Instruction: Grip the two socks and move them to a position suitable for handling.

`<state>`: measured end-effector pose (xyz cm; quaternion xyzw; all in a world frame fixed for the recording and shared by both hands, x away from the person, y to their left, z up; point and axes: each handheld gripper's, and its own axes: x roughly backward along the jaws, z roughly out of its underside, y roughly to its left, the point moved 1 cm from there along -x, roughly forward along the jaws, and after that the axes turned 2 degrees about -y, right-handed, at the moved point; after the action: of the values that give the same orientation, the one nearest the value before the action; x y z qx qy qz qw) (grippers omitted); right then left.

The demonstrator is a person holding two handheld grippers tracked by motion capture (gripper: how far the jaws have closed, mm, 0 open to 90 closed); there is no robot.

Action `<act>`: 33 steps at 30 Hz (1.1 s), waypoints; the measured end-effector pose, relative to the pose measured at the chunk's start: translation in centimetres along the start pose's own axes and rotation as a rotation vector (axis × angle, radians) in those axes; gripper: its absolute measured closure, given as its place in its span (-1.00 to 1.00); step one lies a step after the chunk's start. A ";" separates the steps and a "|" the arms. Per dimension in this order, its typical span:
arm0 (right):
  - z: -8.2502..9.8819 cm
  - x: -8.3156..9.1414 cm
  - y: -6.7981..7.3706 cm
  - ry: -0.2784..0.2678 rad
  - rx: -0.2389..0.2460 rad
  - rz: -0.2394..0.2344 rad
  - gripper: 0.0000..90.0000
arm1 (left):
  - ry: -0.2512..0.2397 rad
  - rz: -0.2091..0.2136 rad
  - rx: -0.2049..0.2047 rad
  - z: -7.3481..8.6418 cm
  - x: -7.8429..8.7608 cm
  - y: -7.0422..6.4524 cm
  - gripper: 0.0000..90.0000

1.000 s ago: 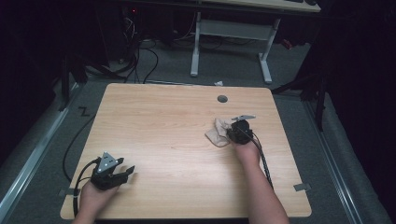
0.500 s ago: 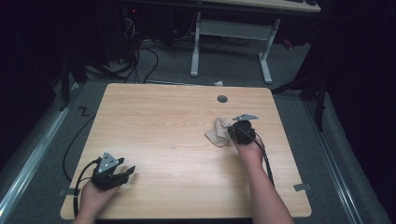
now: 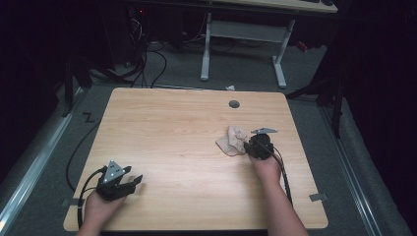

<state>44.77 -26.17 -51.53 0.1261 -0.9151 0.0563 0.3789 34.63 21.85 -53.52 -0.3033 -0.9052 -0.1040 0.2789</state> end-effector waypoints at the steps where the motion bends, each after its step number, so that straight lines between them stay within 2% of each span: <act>1: 0.0 0.0 0.0 0.000 0.000 0.000 0.59 | 0.000 0.000 0.000 0.0 0.0 0.0 -0.05; 3: -0.3 0.3 -0.3 -0.018 -0.012 0.010 0.58 | 0.007 0.001 -0.005 0.0 -0.1 -0.1 -0.05; 6: -0.5 0.0 -0.3 -0.025 -0.020 -0.002 0.53 | 0.007 -0.001 -0.008 0.0 -0.1 -0.2 -0.05; 11: -0.2 -1.2 -0.4 0.008 -0.048 -0.022 0.37 | 0.009 -0.002 -0.009 0.0 -0.1 -0.1 -0.05; 12: 0.1 -1.7 -0.6 0.018 -0.064 -0.040 0.35 | 0.010 -0.002 -0.008 0.1 0.0 -0.1 -0.05; 13: 0.1 -1.8 -0.7 0.011 -0.068 -0.043 0.37 | 0.009 -0.004 -0.007 0.1 0.0 0.0 -0.05; 15: 0.0 -1.8 -0.6 0.012 -0.061 -0.054 0.58 | 0.010 -0.003 -0.005 0.1 -0.1 0.0 -0.05; 18: 0.0 -1.9 -0.2 0.018 -0.006 -0.061 0.88 | 0.013 -0.002 -0.008 0.1 -0.1 0.0 -0.05; 20: 0.0 -1.9 0.0 0.018 -0.004 -0.061 0.94 | 0.014 -0.002 -0.010 0.1 -0.1 0.0 -0.05; 24: 0.0 -1.6 0.1 0.011 0.005 -0.046 0.96 | 0.012 -0.002 -0.010 0.1 0.0 0.0 -0.05; 33: -1.0 1.2 0.3 -0.051 0.035 -0.036 0.97 | 0.008 -0.003 -0.011 0.0 -0.1 -0.2 -0.05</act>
<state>44.54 -25.90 -49.97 0.1506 -0.9210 0.0620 0.3539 34.58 21.68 -53.60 -0.3029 -0.9040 -0.1106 0.2806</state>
